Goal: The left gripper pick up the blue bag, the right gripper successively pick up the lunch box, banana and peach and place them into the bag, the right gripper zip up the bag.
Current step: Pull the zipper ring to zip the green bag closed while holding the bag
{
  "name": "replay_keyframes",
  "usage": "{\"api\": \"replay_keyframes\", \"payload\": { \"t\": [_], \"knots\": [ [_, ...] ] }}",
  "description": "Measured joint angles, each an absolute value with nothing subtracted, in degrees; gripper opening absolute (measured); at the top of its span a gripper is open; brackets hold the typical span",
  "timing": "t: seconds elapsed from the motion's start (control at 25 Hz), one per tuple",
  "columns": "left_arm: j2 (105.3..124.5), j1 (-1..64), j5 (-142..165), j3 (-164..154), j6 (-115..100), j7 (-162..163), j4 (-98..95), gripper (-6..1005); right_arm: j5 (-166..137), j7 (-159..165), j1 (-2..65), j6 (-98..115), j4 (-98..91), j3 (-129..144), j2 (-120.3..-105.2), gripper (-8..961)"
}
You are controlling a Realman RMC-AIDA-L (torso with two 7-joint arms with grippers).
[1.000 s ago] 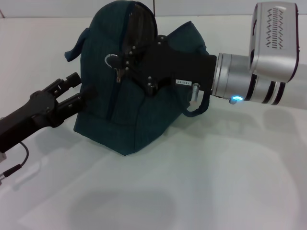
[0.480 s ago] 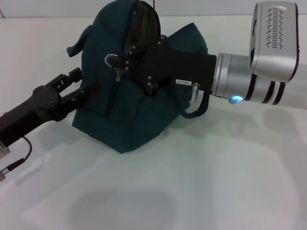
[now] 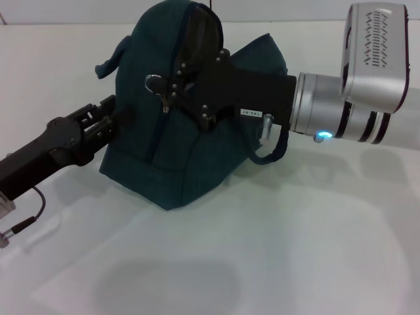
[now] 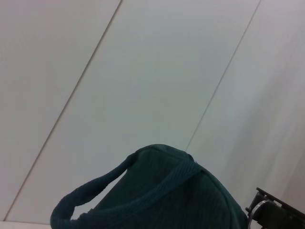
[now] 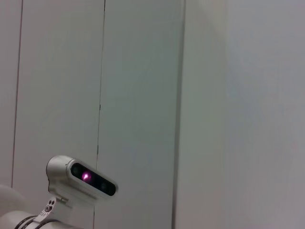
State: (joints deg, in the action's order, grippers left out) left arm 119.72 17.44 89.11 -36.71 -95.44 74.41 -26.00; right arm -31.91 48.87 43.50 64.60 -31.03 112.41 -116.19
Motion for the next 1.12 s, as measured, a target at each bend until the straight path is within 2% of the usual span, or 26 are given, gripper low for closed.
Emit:
{"api": "replay_keyframes", "payload": {
  "t": [0.2, 0.64, 1.12],
  "knots": [
    [119.71, 17.81, 89.13, -36.55, -95.44, 73.32, -25.57, 413, -31.91, 48.87, 43.5, 64.6, -31.03, 112.51, -116.19, 17],
    [119.65, 18.42, 88.49, -36.45, -95.36, 72.9, -24.13, 69, -31.9, 48.91, 43.49, 64.6, -31.03, 112.5, -116.19, 17],
    [119.71, 18.61, 89.28, -37.51, -95.74, 72.08, -23.46, 54, -26.84, 52.51, 41.9, 65.91, -30.61, 111.7, -116.12, 17]
  ]
}}
